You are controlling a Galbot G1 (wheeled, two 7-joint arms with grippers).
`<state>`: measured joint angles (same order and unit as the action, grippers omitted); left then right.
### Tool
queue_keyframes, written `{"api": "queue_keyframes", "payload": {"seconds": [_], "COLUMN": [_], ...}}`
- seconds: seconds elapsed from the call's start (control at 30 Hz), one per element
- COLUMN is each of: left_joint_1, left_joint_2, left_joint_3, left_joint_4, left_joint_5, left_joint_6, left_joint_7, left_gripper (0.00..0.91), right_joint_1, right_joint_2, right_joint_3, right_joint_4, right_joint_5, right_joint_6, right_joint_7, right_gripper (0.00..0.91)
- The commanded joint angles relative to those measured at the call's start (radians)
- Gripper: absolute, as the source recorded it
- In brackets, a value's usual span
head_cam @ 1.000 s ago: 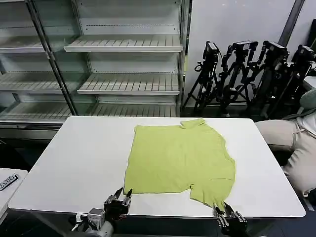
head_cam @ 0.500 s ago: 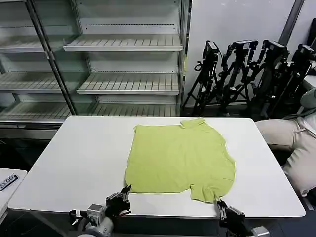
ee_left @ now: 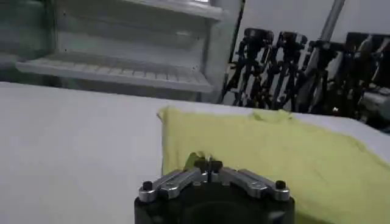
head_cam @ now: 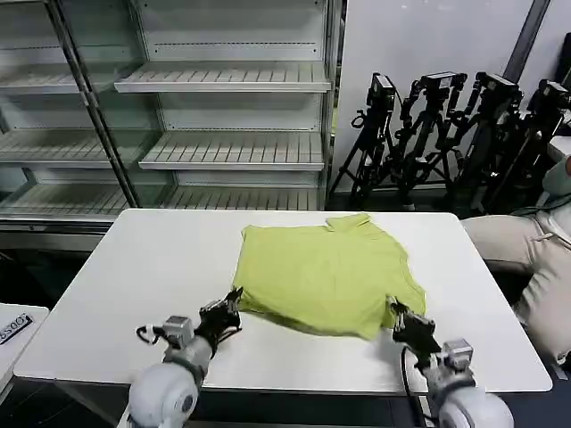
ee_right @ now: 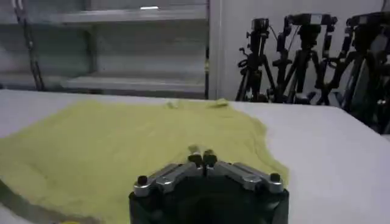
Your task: Fold and organize the clothes.
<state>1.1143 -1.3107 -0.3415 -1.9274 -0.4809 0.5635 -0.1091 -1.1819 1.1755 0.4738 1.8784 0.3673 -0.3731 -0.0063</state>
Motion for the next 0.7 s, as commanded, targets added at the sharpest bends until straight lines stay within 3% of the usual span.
{"api": "queue_keyframes", "payload": {"seconds": [0.03,0.33,0.37,0.4,0.43,0.6,0.7], "left_joint_1": [-0.172,-0.184,-0.185,-0.186,-0.186,-0.174,-0.138], "left_joint_2": [-0.009,-0.009,-0.009,-0.01,-0.01,-0.006,0.004], "left_joint_3": [0.001,0.018,0.019,0.02,0.021,0.002,-0.011], "left_joint_4": [0.217,0.251,0.255,0.26,0.266,0.255,0.189], "left_joint_5": [-0.036,-0.019,0.002,0.022,0.028,0.027,0.016], "left_joint_6": [-0.006,-0.007,0.001,0.004,-0.003,-0.016,-0.012], "left_joint_7": [0.017,0.024,0.022,0.021,0.02,0.019,0.019], "left_gripper": [0.01,0.01,0.514,0.907,0.907,0.907,0.907], "right_joint_1": [0.196,0.211,0.209,0.209,0.209,0.228,0.217], "right_joint_2": [0.023,0.038,0.041,0.045,0.047,0.078,0.08], "right_joint_3": [-0.041,-0.05,-0.053,-0.056,-0.059,-0.035,-0.009], "right_joint_4": [-0.173,-0.21,-0.214,-0.218,-0.228,-0.274,-0.237], "right_joint_5": [-0.027,-0.041,-0.049,-0.061,-0.063,-0.079,-0.038], "right_joint_6": [-0.008,-0.006,-0.01,-0.019,-0.016,0.024,0.034], "right_joint_7": [-0.006,-0.011,-0.01,-0.006,-0.007,0.027,0.04], "right_gripper": [0.0,0.0,0.0,0.01,0.907,0.907,0.907]}}
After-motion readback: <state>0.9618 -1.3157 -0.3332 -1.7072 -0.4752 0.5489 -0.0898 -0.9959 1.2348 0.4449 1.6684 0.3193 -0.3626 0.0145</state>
